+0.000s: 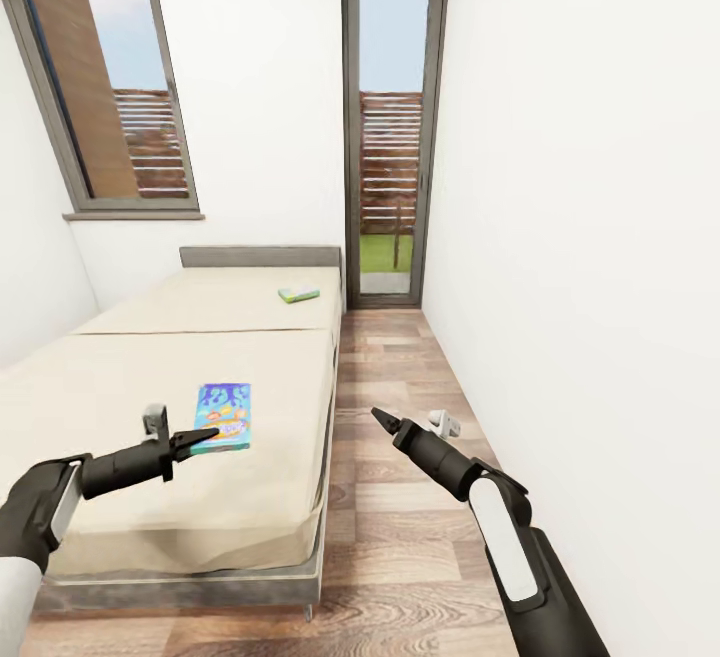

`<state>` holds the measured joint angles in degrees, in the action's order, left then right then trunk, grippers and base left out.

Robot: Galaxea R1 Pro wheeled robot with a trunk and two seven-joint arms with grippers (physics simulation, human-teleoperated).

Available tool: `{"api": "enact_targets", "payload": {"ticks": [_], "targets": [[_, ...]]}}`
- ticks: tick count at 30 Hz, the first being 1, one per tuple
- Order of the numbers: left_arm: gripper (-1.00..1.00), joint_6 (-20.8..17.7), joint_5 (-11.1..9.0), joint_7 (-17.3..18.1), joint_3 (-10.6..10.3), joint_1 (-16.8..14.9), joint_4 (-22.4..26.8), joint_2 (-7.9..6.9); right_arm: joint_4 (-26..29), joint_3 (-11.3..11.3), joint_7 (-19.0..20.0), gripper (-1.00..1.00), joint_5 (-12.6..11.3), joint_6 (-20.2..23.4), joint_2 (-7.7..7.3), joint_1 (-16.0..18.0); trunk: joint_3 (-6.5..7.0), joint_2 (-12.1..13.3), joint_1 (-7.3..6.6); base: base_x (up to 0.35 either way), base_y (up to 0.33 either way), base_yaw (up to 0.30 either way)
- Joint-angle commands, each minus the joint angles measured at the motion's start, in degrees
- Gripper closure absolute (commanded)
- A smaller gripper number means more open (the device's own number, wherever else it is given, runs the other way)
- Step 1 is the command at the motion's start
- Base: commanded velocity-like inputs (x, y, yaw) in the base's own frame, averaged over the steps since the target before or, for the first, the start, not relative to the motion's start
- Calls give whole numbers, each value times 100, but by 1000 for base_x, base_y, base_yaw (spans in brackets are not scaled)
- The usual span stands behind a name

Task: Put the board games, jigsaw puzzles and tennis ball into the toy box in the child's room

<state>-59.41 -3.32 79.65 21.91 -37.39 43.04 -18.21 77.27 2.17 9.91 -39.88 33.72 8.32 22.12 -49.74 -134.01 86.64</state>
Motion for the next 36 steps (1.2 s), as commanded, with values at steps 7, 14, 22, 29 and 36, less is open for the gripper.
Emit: {"api": "enact_targets", "payload": {"ticks": [7, 14, 22, 29, 36], "targets": [[100, -59, 13, 403, -28, -48, 45, -464, 5, -26, -91, -100, 1, 54, -4, 3, 120, 280, -155, 0, 0, 0], [100, -59, 23, 1035, -45, -49, 47, -945, 7, -5, -575, -100, -16, 67, -5, 3, 245, 561, -309, 0, 0, 0], [100, -59, 17, 1035, -43, -49, 54, -1115, 7, -17, -598, -100, -54, 31, -7, 3, 389, 882, -485, -93, 0, 0], [100, -59, 16, 1035, -41, -49, 75, -1123, 8, -24, -596, -100, -58, 29, -10, 3, 506, 1162, -638, -70, 0, 0], [100, -59, 10, 1035, -40, -49, 110, -1124, -1, -37, -596, -100, -75, 37, -6, 3, 575, 1443, -792, -3, 0, 0]]}}
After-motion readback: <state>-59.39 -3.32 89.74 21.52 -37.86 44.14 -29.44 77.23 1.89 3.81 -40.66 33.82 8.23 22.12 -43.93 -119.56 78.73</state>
